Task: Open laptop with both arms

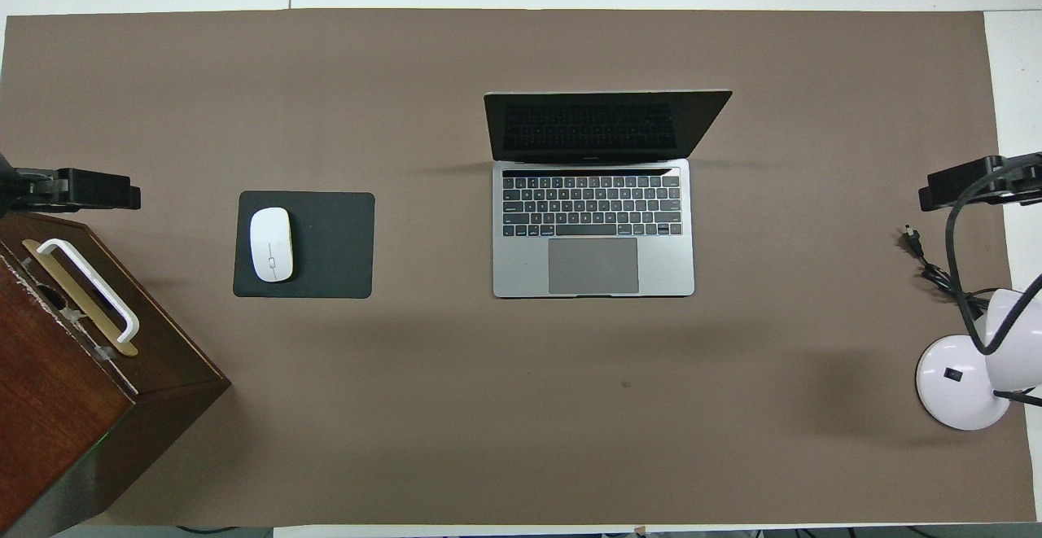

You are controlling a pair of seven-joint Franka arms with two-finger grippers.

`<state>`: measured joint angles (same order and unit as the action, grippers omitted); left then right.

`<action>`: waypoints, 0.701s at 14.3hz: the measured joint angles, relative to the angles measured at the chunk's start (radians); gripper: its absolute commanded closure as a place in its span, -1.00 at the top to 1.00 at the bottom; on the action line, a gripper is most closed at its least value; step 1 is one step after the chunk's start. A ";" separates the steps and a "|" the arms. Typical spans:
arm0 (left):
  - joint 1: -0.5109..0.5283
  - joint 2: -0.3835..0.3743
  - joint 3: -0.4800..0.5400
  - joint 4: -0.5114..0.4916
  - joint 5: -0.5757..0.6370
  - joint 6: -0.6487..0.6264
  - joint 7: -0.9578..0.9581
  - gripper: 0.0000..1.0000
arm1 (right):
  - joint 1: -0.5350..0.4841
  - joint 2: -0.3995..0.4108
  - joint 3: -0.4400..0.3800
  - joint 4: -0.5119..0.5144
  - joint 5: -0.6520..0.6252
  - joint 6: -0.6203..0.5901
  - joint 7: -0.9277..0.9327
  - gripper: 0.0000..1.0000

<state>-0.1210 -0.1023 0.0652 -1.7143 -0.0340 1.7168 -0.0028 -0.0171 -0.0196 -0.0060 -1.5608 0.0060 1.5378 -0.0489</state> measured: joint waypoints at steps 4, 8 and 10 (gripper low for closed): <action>0.001 0.053 0.000 0.080 0.000 -0.108 0.000 1.00 | 0.000 0.000 0.000 0.000 0.000 -0.001 0.000 1.00; 0.001 0.082 0.000 0.085 0.000 -0.111 0.000 1.00 | 0.000 0.000 -0.001 0.000 0.000 -0.001 0.000 1.00; 0.002 0.085 0.000 0.088 0.000 -0.127 0.000 1.00 | 0.000 0.000 -0.001 0.000 0.000 -0.001 0.000 1.00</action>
<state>-0.1195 -0.0168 0.0652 -1.6263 -0.0337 1.5894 -0.0028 -0.0172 -0.0198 -0.0071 -1.5608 0.0060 1.5369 -0.0488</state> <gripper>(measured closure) 0.000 0.000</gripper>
